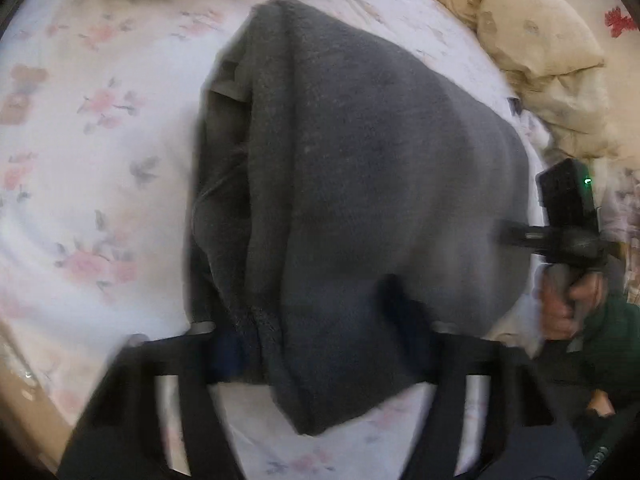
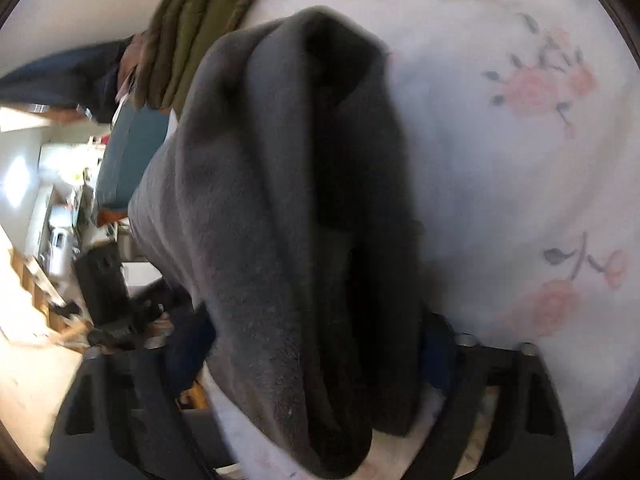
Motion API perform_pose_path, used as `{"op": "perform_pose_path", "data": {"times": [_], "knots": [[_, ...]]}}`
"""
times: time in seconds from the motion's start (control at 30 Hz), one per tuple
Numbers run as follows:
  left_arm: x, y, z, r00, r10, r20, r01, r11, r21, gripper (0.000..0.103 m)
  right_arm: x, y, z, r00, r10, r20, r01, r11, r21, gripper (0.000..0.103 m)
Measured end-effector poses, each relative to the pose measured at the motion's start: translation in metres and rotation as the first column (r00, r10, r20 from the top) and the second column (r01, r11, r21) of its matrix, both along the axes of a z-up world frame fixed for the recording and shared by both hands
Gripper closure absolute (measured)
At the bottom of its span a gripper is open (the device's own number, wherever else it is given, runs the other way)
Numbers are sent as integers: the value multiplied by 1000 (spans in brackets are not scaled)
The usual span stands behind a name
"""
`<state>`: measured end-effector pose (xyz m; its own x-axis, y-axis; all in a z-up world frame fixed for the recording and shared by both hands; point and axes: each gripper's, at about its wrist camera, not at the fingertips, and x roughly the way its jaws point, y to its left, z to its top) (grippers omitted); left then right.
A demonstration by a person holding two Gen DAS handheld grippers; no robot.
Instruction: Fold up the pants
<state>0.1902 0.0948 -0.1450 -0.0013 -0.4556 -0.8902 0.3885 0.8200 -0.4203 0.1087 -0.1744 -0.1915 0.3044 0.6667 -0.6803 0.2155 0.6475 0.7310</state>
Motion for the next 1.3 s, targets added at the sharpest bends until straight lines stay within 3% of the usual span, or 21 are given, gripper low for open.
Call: {"op": "perform_pose_path", "data": {"times": [0.03,0.1,0.13,0.23,0.37,0.47,0.57,0.6,0.63,0.7,0.77,0.83,0.97,1.03,1.1,1.17,1.23,1.3], "knots": [[-3,-3,7,1000,-4,7,4,1000,-10,74,-2,5,5,999,8,38,-7,1000,-16,57],[-15,-11,29,995,-38,87,38,999,-6,81,-1,9,21,996,25,89,-18,997,-80,69],[-18,-12,35,995,-31,90,32,999,-11,83,3,8,29,994,32,108,-23,996,-90,75],[-31,-21,55,995,-1,97,1,1000,-3,83,18,-2,58,987,62,148,-45,993,-112,78],[-52,-26,70,989,147,-9,-148,988,-53,83,33,-8,98,975,196,104,-175,967,-184,78],[-86,-35,68,972,223,-74,-228,971,-67,82,24,-16,105,964,262,43,-249,949,-195,78],[-106,-38,34,962,242,-130,-241,970,21,80,-8,-19,74,962,254,-97,-269,942,-202,68],[-109,-38,23,957,244,-159,-239,970,52,78,-17,-19,54,953,250,-172,-285,934,-218,57],[-112,-40,14,958,235,-167,-222,971,91,72,-24,-16,39,940,246,-237,-300,927,-224,51],[-118,-40,10,972,205,-113,-185,968,169,54,-33,-8,32,918,280,-279,-354,898,-262,43],[-119,-37,21,977,211,-31,-199,955,221,34,-38,-9,42,918,292,-268,-368,880,-301,43],[-121,-28,35,971,239,20,-237,946,222,28,-45,-21,61,939,256,-230,-327,872,-363,43],[-121,-4,64,928,359,102,-370,922,115,29,-54,-52,96,990,114,-87,-140,897,-419,41],[-111,5,75,899,419,126,-424,905,19,29,-50,-58,118,996,76,41,-53,913,-405,41],[-100,0,78,894,429,131,-428,903,-39,29,-41,-60,127,992,74,102,-30,926,-376,45],[-89,-11,77,895,420,147,-419,907,-41,31,-30,-53,130,986,83,141,-25,927,-373,50],[-78,-21,73,898,405,175,-409,913,-15,41,-20,-43,125,983,111,145,-45,917,-398,65],[-68,-29,65,907,387,163,-393,919,3,48,-7,-33,114,982,145,120,-79,896,-437,65]]}}
